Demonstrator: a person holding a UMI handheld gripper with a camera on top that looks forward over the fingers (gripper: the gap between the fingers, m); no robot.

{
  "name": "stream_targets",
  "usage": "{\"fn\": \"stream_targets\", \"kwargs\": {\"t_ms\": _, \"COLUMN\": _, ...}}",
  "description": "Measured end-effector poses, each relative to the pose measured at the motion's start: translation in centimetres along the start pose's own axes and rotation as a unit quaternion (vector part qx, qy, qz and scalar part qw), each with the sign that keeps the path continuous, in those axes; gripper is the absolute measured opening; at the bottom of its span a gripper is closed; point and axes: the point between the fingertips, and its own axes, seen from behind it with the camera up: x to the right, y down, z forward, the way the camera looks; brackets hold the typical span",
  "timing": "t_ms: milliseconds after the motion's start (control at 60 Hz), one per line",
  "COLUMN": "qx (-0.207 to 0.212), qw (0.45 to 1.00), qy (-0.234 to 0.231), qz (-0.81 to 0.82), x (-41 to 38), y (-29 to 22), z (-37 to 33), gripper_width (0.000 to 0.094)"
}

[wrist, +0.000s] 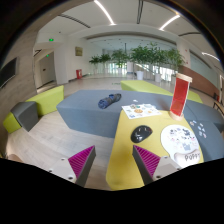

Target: Arrange mouse

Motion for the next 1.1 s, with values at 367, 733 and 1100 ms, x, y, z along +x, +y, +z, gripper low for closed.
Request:
{"fn": "stream_targets", "kwargs": {"t_ms": 367, "qx": -0.028, "qw": 0.997, "qy": 0.062, "qz": 0.036, "x": 9.7, "y": 0.7, "z": 11.9, "gripper_width": 0.0800}}
{"fn": "stream_targets", "kwargs": {"t_ms": 733, "qx": -0.038, "qw": 0.996, "qy": 0.072, "qz": 0.040, "x": 11.5, "y": -1.6, "z": 17.9, "gripper_width": 0.0568}}
{"fn": "stream_targets", "kwargs": {"t_ms": 1100, "qx": 0.067, "qw": 0.995, "qy": 0.070, "qz": 0.019, "x": 19.3, "y": -11.9, "z": 6.9, "gripper_width": 0.0453}}
